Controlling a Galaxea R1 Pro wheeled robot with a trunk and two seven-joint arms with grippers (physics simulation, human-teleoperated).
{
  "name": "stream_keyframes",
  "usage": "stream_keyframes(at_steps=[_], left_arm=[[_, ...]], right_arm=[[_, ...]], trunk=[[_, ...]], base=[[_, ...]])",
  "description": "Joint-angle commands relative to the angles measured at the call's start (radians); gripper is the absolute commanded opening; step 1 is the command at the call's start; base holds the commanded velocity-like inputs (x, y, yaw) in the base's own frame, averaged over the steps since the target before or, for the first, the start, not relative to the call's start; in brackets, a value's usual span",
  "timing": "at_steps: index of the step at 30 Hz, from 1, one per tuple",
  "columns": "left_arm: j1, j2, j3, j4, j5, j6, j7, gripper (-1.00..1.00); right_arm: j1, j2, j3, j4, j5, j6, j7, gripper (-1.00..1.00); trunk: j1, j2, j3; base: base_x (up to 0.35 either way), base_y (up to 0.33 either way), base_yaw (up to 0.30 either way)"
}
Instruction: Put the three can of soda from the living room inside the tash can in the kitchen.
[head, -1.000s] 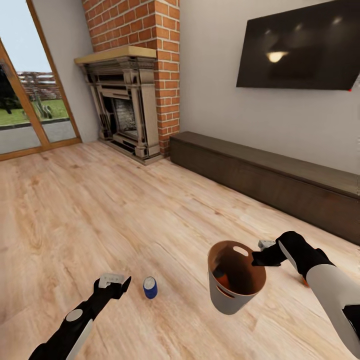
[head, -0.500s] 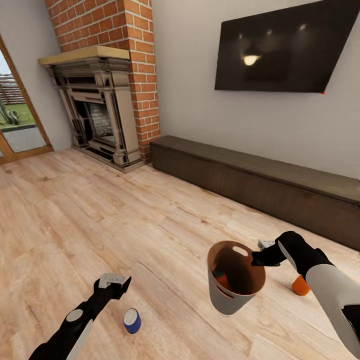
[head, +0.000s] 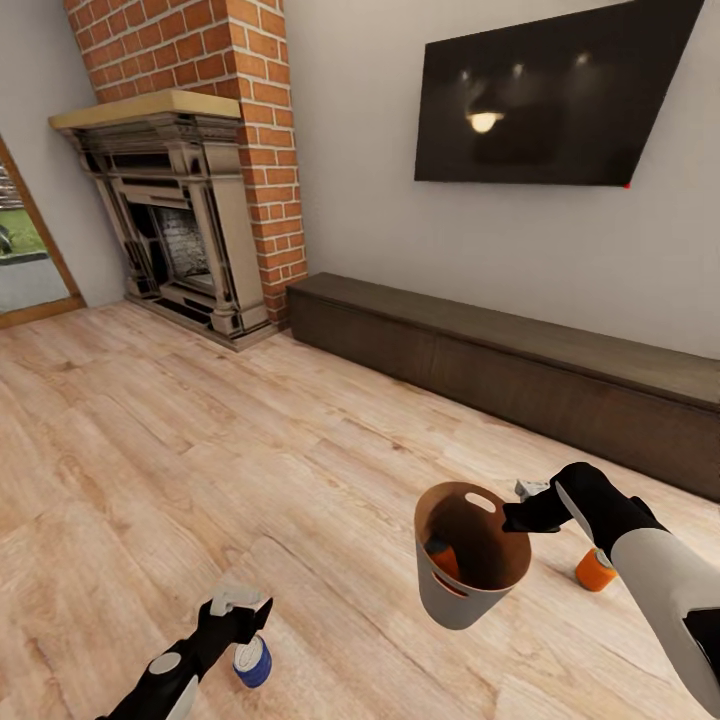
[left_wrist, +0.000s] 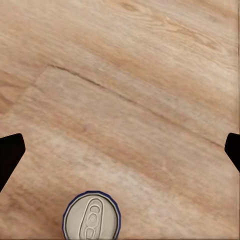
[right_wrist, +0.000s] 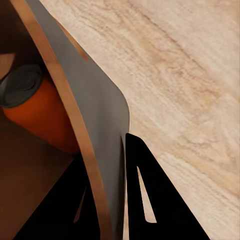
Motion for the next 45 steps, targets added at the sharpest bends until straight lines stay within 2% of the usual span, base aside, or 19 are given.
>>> stream_keyframes(at_steps=[1,4,16,28,45], left_arm=[[0.000,-0.002,-0.001,0.004,0.001,-0.001,0.001,1.00],[0.000,-0.004,-0.002,0.006,0.002,-0.001,0.001,1.00],[0.000,-0.004,0.004,0.006,0.003,-0.001,0.001,1.00],[0.000,-0.004,0.008,0.008,0.003,-0.002,0.001,1.00],[0.000,0.002,0.009,0.002,0.012,0.000,-0.001,1.00]], right_arm=[[0.000,0.000,-0.003,0.000,-0.024,0.008,0.007,-1.00],[0.000,0.000,-0.002,0.000,-0.024,0.008,0.007,-1.00],[0.000,0.002,-0.001,0.000,-0.024,0.008,0.007,-1.00],[0.001,0.003,0.001,0.000,-0.024,0.008,0.007,-1.00],[-0.003,0.003,0.001,-0.011,-0.021,0.011,0.007,-1.00]], trunk=[[0.000,0.000,0.000],[0.000,0.000,0.000],[0.046,-0.084,-0.037],[0.051,-0.087,-0.084],[0.051,-0.087,-0.086]], base=[[0.001,0.000,-0.003],[0.001,0.000,-0.001],[0.000,0.000,0.000],[0.000,0.000,0.000],[0.000,0.000,0.000]])
